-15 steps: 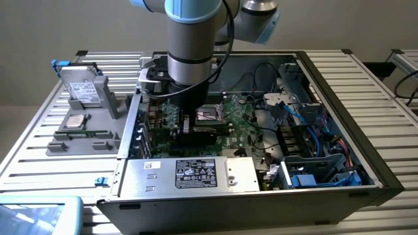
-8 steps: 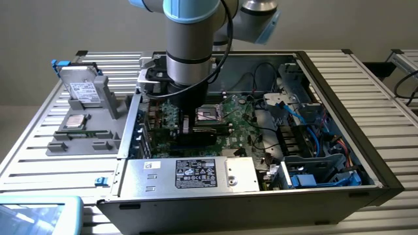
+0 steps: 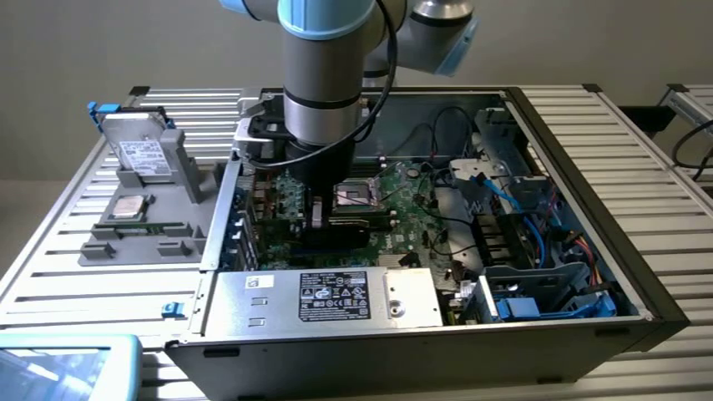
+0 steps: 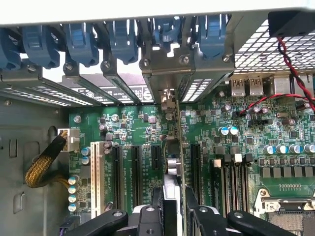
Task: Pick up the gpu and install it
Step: 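Insert the gpu into the slot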
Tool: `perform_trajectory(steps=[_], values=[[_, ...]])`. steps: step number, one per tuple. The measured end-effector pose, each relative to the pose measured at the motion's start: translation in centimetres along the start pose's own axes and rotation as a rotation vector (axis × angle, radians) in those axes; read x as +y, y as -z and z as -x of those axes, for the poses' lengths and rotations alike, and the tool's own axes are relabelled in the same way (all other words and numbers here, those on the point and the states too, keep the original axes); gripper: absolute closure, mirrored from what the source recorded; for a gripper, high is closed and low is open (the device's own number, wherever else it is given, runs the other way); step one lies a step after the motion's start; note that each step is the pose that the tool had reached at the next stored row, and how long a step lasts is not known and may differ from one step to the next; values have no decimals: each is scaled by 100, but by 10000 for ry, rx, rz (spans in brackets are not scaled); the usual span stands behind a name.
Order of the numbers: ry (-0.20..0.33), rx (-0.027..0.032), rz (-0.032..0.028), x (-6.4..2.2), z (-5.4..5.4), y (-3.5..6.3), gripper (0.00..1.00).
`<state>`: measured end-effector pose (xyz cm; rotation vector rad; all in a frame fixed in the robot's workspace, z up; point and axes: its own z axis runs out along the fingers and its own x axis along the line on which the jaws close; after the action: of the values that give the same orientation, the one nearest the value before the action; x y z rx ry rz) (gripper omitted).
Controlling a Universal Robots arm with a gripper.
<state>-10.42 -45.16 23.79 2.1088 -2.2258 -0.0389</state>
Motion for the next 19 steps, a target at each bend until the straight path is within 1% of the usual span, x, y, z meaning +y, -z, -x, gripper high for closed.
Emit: perform_trajectory(steps=[9, 11, 12, 13, 18, 19], values=[[-11, -7, 0, 4, 0, 12, 72], [-6, -12, -6, 8, 0, 12, 72], [-7, -9, -32, 13, 0, 11, 72], [-8, -11, -39, 13, -1, 10, 72], [-20, -19, -42, 12, 1, 10, 72], [-14, -23, -32, 7, 1, 11, 72]])
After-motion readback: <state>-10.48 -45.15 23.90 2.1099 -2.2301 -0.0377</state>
